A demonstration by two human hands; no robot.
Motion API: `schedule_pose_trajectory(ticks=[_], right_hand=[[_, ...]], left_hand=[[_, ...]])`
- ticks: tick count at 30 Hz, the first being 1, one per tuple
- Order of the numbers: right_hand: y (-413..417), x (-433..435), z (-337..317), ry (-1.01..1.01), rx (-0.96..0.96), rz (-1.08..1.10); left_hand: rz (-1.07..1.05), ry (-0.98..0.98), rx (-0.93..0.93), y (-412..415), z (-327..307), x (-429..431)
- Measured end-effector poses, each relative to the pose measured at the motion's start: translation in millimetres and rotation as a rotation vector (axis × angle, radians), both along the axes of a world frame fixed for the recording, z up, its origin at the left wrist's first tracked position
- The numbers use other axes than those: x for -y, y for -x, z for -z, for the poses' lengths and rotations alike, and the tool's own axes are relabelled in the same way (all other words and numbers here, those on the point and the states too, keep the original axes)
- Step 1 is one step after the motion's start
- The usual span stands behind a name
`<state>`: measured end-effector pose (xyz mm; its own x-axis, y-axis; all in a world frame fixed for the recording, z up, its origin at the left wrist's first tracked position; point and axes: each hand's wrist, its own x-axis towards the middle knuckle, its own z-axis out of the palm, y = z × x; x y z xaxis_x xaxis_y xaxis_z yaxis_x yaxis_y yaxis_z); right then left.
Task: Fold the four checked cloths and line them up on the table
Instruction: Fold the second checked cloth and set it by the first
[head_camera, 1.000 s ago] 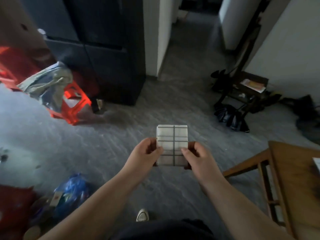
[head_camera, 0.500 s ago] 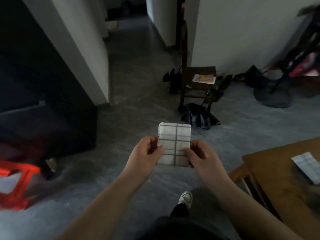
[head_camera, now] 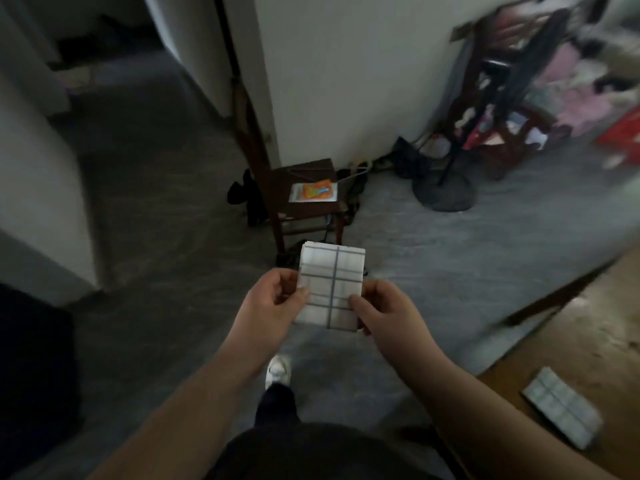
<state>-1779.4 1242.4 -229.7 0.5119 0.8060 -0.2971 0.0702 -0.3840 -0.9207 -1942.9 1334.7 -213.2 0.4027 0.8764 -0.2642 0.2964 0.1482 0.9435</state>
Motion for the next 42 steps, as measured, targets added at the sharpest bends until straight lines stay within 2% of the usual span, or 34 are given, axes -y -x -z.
schedule_pose_trajectory(ticks=[10, 14, 17, 24, 33, 37, 42], right_hand=[[-131, -143, 21, 0.000, -0.001, 0.423], [-180, -159, 13, 0.012, -0.007, 0.642], [-211, -145, 11, 0.010, -0.033, 0.805], [-271, -71, 15, -0.024, -0.109, 1.106], [-355, 59, 70, -0.027, -0.177, 1.498], [-362, 101, 100, 0.109, -0.183, 1.670], [-356, 140, 138, 0.313, -0.253, 1.842]], left_hand=[[0.348, 0.105, 0.029, -174, 28, -197], [0.601, 0.111, 0.009, -265, 23, -243], [0.783, 0.109, 0.014, -332, 21, -243], [1.136, 0.104, -0.082, -464, 30, -176], [1.515, 0.075, -0.270, -624, 70, -20], [1.717, -0.040, -0.432, -658, 89, 51], [1.930, -0.346, -0.540, -677, 125, 132]])
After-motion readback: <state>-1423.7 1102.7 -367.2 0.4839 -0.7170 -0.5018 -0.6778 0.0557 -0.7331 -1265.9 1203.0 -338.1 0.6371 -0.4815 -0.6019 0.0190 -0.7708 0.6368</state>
